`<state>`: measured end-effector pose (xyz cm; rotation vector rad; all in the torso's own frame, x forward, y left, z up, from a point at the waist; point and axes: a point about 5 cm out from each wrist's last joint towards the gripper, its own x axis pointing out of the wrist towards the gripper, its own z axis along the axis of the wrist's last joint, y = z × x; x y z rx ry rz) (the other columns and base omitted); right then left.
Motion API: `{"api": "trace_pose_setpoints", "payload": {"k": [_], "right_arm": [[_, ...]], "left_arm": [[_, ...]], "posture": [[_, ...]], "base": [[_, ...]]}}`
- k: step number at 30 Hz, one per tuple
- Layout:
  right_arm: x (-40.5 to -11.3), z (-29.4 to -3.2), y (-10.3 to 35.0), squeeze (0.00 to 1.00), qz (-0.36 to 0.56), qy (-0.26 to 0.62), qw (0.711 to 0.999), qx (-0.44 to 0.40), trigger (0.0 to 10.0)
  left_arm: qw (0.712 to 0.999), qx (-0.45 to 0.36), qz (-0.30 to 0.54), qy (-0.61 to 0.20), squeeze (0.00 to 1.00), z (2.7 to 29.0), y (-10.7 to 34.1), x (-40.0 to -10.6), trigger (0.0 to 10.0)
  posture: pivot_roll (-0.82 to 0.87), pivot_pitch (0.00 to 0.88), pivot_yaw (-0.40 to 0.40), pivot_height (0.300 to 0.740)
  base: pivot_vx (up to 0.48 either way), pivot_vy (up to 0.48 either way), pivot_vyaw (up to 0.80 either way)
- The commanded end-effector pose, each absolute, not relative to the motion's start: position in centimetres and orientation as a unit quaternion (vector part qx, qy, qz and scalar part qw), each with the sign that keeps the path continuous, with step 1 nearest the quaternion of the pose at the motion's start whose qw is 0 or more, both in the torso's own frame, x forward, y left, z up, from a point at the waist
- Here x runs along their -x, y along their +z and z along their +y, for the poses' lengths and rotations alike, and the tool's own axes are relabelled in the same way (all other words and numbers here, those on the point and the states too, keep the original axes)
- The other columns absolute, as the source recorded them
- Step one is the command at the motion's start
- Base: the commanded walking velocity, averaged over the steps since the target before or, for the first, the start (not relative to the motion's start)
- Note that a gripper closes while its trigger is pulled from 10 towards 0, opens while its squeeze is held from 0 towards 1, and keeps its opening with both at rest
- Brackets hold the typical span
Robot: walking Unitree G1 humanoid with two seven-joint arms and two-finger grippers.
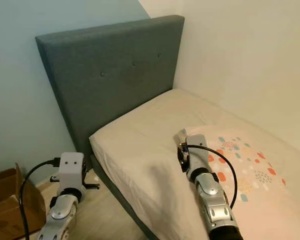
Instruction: Clean up the room
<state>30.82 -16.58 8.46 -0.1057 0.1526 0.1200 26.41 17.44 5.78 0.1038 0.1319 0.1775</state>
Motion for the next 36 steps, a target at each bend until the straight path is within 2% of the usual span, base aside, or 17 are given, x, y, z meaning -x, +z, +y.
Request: {"api": "trace_pose_setpoints", "payload": {"k": [1, 18, 36], "right_arm": [[-30.20, -17.50, 7.26, 0.00, 0.103, 0.041, 0.993, 0.045, 10.0], [-31.01, -16.69, 7.46, 0.00, 0.104, 0.045, 0.993, 0.026, 10.0], [-30.65, -16.93, 6.93, 0.00, 0.120, 0.059, 0.991, 0.032, 10.0]], "left_arm": [[0.993, -0.052, 0.076, 0.080, 0.00, 17.09, 5.37, -26.23, 10.0], [0.994, -0.069, 0.058, 0.065, 0.00, 17.47, 6.16, -26.68, 10.0], [0.995, -0.050, 0.064, 0.057, 0.00, 17.08, 6.10, -26.91, 10.0]], "posture": [[-0.07, 0.062, -0.098, 0.740], [-0.06, 0.039, -0.089, 0.740], [-0.07, 0.071, -0.064, 0.740]], "base": [[0.000, 0.000, -0.80], [0.000, 0.000, -0.80], [0.000, 0.000, -0.80]]}}
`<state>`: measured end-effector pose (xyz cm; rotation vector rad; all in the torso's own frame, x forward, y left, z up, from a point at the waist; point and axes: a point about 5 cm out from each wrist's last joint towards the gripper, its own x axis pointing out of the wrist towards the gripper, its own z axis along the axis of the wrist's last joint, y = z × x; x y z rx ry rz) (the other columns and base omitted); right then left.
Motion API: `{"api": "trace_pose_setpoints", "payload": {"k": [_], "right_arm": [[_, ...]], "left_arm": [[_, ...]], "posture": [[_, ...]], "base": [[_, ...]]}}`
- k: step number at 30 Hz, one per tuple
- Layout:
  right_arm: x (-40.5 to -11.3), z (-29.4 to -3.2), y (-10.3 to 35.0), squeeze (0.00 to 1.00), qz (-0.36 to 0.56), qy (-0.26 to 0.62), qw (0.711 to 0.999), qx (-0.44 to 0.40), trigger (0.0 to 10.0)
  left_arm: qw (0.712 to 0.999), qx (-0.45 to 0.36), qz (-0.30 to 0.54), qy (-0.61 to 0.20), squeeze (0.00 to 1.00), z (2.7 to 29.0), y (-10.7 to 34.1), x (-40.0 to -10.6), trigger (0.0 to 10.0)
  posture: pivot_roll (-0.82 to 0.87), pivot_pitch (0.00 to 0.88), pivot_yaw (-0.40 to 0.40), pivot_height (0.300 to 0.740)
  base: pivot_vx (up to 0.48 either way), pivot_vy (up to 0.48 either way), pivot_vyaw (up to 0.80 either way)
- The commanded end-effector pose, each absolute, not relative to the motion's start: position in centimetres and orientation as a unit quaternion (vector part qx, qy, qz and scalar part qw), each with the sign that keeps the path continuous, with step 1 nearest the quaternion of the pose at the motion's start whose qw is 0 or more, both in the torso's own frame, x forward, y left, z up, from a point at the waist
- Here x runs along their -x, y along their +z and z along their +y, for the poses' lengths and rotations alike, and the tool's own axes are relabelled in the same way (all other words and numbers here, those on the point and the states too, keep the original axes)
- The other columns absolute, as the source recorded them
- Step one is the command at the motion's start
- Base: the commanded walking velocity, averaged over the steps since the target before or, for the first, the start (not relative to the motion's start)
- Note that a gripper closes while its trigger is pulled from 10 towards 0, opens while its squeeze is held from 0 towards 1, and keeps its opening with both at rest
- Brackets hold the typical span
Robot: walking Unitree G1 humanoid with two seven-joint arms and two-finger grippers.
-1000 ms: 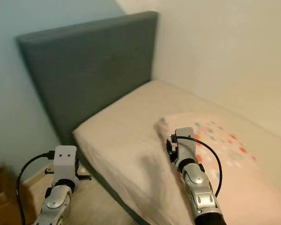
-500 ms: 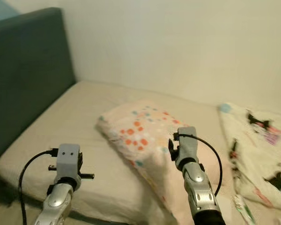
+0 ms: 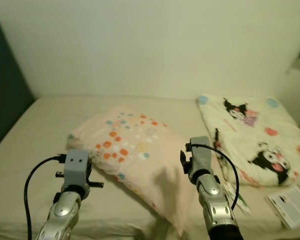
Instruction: Clean up the room
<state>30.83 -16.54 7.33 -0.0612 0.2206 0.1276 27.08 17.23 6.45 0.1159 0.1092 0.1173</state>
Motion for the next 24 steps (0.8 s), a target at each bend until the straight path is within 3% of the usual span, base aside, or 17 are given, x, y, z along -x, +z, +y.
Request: {"api": "trace_pose_setpoints", "payload": {"k": [1, 8, 13, 24], "right_arm": [[-30.65, -16.93, 6.93, 0.00, 0.120, 0.059, 0.991, 0.032, 10.0], [-31.07, -17.19, 7.33, 0.00, 0.110, 0.070, 0.991, 0.044, 10.0], [-31.47, -17.13, 7.65, 0.00, 0.108, 0.078, 0.990, 0.051, 10.0], [-31.56, -16.74, 7.92, 0.00, 0.104, 0.094, 0.989, 0.042, 10.0]], "left_arm": [[0.995, -0.050, 0.064, 0.057, 0.00, 17.08, 6.10, -26.91, 10.0], [0.995, -0.039, 0.061, 0.063, 0.00, 17.21, 6.40, -27.05, 10.0], [0.994, -0.040, 0.061, 0.075, 0.00, 17.40, 6.57, -27.16, 10.0], [0.993, -0.035, 0.076, 0.088, 0.00, 17.22, 6.20, -26.95, 10.0]], "posture": [[-0.07, 0.071, -0.064, 0.740], [-0.06, 0.073, -0.061, 0.740], [-0.06, 0.073, -0.064, 0.740], [-0.07, 0.079, -0.077, 0.740]], "base": [[0.000, 0.000, -0.80], [0.000, 0.000, -0.80], [0.000, 0.000, 0.00], [0.000, -0.397, 0.00]]}}
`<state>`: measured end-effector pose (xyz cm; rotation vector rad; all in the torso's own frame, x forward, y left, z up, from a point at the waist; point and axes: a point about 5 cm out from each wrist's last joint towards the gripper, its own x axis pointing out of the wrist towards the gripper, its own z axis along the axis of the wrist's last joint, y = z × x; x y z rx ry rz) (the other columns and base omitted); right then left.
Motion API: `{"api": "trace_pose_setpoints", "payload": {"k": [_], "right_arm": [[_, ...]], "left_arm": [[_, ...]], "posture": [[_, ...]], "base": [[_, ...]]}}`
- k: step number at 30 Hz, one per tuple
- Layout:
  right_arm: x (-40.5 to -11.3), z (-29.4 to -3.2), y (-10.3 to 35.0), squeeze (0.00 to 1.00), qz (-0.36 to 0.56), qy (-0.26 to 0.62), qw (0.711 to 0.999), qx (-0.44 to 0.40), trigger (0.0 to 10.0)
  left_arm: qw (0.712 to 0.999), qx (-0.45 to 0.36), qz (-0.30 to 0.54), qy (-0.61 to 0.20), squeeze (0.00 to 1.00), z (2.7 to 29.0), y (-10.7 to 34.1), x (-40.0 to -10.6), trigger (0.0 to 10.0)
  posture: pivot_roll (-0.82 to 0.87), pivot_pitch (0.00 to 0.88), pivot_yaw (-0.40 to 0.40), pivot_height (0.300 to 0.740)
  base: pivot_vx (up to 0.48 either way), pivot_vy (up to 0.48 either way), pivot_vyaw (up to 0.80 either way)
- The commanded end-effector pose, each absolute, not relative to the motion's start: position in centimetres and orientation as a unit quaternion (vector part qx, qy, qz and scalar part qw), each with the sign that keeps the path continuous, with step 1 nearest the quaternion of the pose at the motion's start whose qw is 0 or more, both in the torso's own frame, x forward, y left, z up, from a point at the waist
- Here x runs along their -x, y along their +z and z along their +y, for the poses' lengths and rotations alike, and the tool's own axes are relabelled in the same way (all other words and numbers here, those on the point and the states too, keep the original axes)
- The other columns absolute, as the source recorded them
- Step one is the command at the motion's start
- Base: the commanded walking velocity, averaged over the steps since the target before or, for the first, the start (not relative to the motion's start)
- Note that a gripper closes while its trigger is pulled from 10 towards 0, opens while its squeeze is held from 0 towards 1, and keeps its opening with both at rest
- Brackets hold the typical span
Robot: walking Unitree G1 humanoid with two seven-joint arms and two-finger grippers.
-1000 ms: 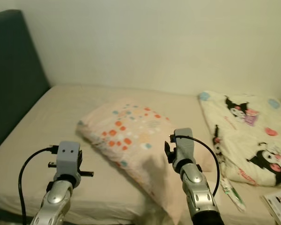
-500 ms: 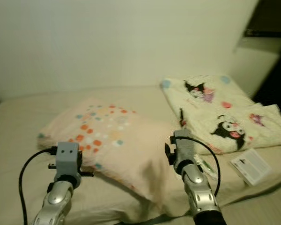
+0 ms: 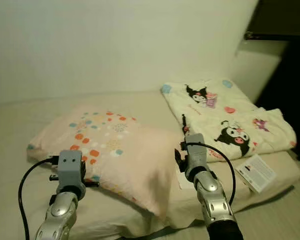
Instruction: Clean up the room
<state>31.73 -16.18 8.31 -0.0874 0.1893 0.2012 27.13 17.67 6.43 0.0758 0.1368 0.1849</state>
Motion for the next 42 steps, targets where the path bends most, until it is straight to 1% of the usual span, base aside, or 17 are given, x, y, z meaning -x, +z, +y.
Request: {"api": "trace_pose_setpoints", "payload": {"k": [1, 24, 29, 36, 42], "right_arm": [[-31.5, -16.8, 7.9, 0.00, 0.104, 0.095, 0.989, 0.044, 10.0], [-31.4, -16.8, 7.8, 0.00, 0.105, 0.100, 0.988, 0.052, 10.0], [-31.5, -16.7, 7.8, 0.00, 0.105, 0.101, 0.988, 0.054, 10.0], [-31.5, -16.7, 7.8, 0.00, 0.104, 0.101, 0.988, 0.054, 10.0], [-31.8, -16.8, 7.9, 0.00, 0.097, 0.093, 0.989, 0.055, 10.0]], "left_arm": [[0.993, -0.036, 0.076, 0.088, 0.00, 17.2, 6.2, -27.0, 10.0], [0.992, -0.051, 0.086, 0.072, 0.00, 16.6, 6.2, -27.3, 10.0], [0.994, -0.040, 0.094, 0.043, 0.00, 16.2, 6.2, -27.5, 10.0], [0.994, -0.046, 0.089, 0.045, 0.00, 16.2, 6.3, -27.6, 10.0], [0.993, -0.062, 0.079, 0.054, 0.00, 16.2, 6.5, -27.9, 10.0]], "posture": [[-0.07, 0.079, -0.078, 0.740], [-0.08, 0.077, -0.071, 0.740], [-0.07, 0.075, -0.071, 0.740], [-0.07, 0.069, -0.070, 0.740], [-0.07, 0.051, -0.066, 0.740]], "base": [[0.000, -0.401, 0.00], [0.000, -0.403, 0.00], [0.000, 0.279, 0.00], [0.000, 0.427, 0.00], [0.000, 0.000, 0.00]]}}
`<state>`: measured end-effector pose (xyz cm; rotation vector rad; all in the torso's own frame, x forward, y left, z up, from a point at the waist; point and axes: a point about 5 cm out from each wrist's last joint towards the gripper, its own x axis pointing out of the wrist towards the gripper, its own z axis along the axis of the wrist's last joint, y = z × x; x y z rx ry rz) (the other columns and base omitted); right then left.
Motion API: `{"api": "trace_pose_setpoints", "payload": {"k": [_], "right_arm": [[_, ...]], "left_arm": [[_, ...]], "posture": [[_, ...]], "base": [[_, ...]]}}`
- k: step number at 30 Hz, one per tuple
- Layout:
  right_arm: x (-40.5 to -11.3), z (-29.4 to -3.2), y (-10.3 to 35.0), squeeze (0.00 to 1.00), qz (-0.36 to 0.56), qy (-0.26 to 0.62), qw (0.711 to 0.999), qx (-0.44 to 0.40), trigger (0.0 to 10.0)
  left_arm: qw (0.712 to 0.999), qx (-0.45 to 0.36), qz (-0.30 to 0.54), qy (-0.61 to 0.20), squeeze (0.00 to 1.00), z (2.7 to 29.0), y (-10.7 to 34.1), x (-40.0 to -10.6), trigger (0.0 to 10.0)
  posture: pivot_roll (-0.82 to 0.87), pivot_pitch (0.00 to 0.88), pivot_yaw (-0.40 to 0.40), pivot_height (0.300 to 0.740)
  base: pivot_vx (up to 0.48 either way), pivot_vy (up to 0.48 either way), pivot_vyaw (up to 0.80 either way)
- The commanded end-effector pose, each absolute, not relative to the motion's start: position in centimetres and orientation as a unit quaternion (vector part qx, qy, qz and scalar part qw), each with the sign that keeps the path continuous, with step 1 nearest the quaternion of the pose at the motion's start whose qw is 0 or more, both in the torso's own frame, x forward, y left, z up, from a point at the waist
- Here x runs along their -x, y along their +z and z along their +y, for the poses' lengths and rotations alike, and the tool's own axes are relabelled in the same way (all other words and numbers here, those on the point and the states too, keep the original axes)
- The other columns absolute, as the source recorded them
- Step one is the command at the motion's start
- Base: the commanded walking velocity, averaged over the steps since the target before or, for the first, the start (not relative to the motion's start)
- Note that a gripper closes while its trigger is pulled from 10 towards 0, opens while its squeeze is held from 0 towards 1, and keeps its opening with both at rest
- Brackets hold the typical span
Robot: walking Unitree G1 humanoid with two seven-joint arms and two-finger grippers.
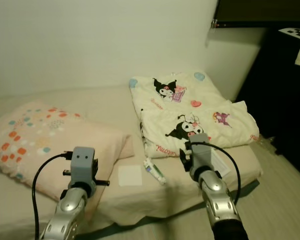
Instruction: Clean up the room
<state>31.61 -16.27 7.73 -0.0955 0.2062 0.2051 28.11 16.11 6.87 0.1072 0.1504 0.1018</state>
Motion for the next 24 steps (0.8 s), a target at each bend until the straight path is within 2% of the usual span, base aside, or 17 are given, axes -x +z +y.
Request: {"api": "trace_pose_setpoints", "payload": {"k": [1, 7, 12, 24], "right_arm": [[-31.8, -16.8, 7.9, 0.00, 0.097, 0.093, 0.989, 0.055, 10.0], [-32.3, -17.1, 8.6, 0.00, 0.080, 0.068, 0.993, 0.052, 10.0], [-33.1, -18.0, 8.4, 0.00, 0.107, 0.023, 0.993, 0.031, 10.0], [-33.2, -17.5, 7.9, 0.00, 0.118, 0.038, 0.991, 0.052, 10.0]], "left_arm": [[0.993, -0.062, 0.079, 0.054, 0.00, 16.2, 6.5, -27.9, 10.0], [0.992, -0.075, 0.072, 0.068, 0.00, 16.6, 6.7, -28.1, 10.0], [0.993, -0.074, 0.077, 0.059, 0.00, 16.7, 6.6, -28.1, 10.0], [0.994, -0.070, 0.079, 0.043, 0.00, 16.9, 6.5, -28.4, 10.0]], "posture": [[-0.07, 0.051, -0.066, 0.740], [-0.07, 0.044, -0.065, 0.740], [-0.06, 0.039, -0.060, 0.726], [-0.07, 0.054, -0.041, 0.691]], "base": [[0.000, 0.000, 0.00], [0.000, 0.000, 0.00], [0.000, 0.000, 0.00], [0.000, 0.000, 0.00]]}}
